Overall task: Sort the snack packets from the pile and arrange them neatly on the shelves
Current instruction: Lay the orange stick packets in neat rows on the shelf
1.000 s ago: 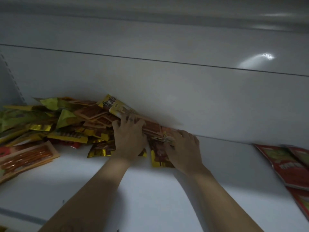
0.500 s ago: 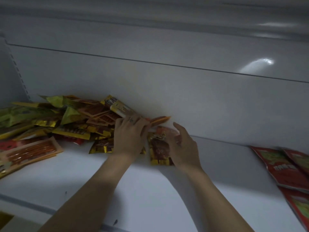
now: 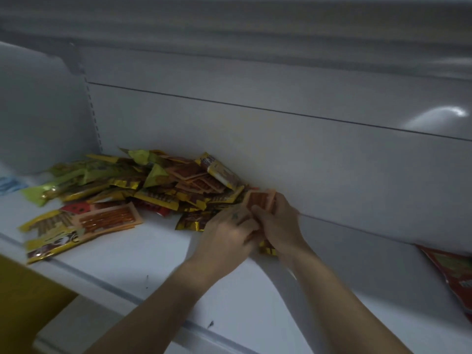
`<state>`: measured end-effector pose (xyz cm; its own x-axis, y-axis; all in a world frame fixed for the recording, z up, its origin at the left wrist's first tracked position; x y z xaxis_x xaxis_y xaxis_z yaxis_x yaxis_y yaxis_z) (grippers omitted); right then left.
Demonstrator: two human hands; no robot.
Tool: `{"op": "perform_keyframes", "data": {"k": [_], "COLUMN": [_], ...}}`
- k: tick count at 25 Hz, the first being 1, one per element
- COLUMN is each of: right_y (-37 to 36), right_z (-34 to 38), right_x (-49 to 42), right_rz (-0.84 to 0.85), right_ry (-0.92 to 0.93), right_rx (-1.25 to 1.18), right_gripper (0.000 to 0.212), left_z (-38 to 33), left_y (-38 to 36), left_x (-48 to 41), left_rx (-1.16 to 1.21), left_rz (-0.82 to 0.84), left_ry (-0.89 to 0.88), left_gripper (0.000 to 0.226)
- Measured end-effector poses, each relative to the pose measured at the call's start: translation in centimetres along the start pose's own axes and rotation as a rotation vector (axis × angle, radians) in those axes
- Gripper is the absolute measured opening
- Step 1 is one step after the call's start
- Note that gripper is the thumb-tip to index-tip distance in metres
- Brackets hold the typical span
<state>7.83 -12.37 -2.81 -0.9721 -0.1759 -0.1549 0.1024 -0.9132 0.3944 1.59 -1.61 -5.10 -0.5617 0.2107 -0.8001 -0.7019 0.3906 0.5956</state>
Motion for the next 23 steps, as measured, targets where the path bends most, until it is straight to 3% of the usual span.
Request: {"op": "perform_keyframes", "data": {"k": [3,6,9,11,14,17,23], "right_y": [-0.6,-3.7,-7.3,-9.6,-12.7,-14.2,-13.6], "right_z": [2.2,4.2,5.6,6.3,6.3,4.9,3.9], "right_x": [0.0,0.4,1.3,1.8,3.0,4.1,3.9], "right_rz": [-0.031,0.022,0.131,0.193,0.237,0.200,0.195], "right_ry": [0.050,0.151,0.202,0.219,0.303,0.332,0.335], "right_rx": [-0.054,-0.002,0.070,0.051,0.048,0.140,0.150], "right_gripper": [0.028,0.029,0.055,0.069,0.055,0.038,0.037], "left_z": [1.8,6.2,10.4,12.6,15.4,16.6,15.7], "left_y": [3.2,7.3,11.7,13.8,15.2,14.8,12.9], "left_x": [1.3,3.6,6.2,7.8,9.9,10.9,9.9], "left_rx": [0.016,-0.167,-0.421,-0.530,-0.624,-0.671,-0.533], "left_rz": [0.003,0.076,0.180,0.257,0.434,0.525,0.481], "left_ry": [0.081,0.303,0.628,0.801,1.008,1.072,1.035], "left_gripper": [0.020,0.026,0.024,0.034,0.058,0.072,0.074]}}
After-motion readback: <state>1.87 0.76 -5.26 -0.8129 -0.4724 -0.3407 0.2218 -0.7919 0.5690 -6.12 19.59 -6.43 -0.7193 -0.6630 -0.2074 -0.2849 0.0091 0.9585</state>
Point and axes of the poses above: each hand's wrist, its own x-axis away from the middle knuckle, its own y-axis out of the back of the hand, z = x × y, the point moved 3 cm from there along -x, towards the middle knuckle, and after that the axes turned 7 degrees about x, right-handed, at the moved point
